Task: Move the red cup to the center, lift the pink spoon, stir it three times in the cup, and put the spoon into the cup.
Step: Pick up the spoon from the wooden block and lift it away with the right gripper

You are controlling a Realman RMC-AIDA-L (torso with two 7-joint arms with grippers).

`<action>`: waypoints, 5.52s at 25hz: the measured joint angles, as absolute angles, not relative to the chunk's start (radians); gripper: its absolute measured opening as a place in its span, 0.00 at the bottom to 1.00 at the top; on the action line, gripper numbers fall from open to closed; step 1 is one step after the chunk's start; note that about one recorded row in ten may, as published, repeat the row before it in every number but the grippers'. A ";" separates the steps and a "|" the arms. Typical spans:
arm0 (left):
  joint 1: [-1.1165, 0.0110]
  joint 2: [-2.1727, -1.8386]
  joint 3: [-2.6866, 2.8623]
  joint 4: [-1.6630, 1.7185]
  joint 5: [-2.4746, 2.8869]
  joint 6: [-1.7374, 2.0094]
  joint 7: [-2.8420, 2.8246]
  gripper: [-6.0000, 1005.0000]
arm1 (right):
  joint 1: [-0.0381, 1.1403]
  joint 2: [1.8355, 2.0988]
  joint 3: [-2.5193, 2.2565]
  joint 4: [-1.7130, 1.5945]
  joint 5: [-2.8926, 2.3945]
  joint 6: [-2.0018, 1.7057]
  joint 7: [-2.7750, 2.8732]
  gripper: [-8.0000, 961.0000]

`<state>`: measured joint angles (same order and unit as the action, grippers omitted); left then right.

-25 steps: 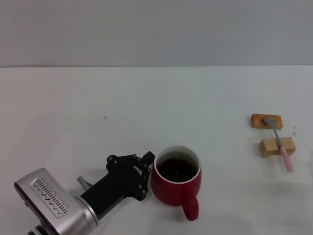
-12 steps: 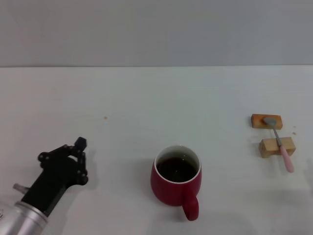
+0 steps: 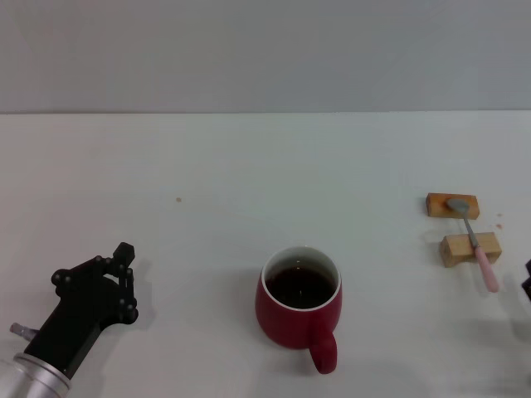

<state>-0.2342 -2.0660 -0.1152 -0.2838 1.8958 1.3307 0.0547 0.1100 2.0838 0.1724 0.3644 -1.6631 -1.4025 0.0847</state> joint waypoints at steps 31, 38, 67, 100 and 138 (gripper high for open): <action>-0.191 -2.066 -0.152 -0.277 1.890 1.435 0.050 0.01 | 0.147 2.088 0.118 0.384 -1.669 -1.350 0.086 0.85; -0.168 -2.066 -0.184 -0.280 1.890 1.470 0.046 0.01 | 0.148 2.088 0.116 0.387 -1.669 -1.340 0.086 0.85; -0.166 -2.066 -0.190 -0.275 1.891 1.466 0.044 0.01 | 0.171 2.088 0.117 0.390 -1.668 -1.270 0.086 0.85; -0.167 -2.065 -0.190 -0.273 1.894 1.469 0.044 0.01 | 0.187 2.088 0.117 0.390 -1.661 -1.233 0.086 0.85; -0.170 -2.065 -0.184 -0.273 1.896 1.471 0.044 0.01 | 0.192 2.085 0.105 0.398 -1.666 -1.233 0.086 0.46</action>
